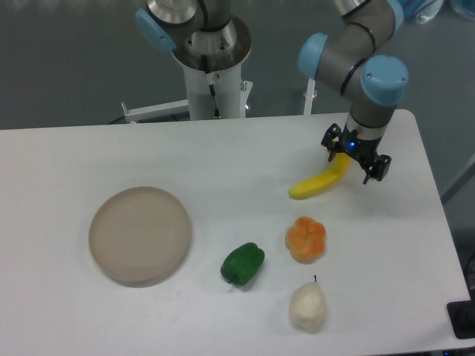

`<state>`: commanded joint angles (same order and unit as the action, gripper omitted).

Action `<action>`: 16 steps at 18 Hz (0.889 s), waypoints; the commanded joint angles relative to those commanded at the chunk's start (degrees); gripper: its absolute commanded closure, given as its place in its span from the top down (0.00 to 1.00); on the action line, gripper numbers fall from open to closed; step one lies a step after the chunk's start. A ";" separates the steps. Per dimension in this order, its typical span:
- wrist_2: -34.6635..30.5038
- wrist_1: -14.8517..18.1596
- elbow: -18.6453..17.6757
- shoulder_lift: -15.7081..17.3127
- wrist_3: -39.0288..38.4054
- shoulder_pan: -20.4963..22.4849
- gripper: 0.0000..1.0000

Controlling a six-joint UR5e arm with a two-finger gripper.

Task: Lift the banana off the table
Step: 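Lower the open gripper onto the banana's stem end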

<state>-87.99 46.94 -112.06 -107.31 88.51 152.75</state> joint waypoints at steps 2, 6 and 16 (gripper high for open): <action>3.68 -0.18 -0.27 0.00 -0.35 2.02 1.00; 5.20 -0.18 -1.23 0.09 0.35 2.82 1.00; 5.11 -2.46 -4.57 0.00 4.92 3.08 1.00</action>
<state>-82.88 44.48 -116.63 -107.31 93.43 155.83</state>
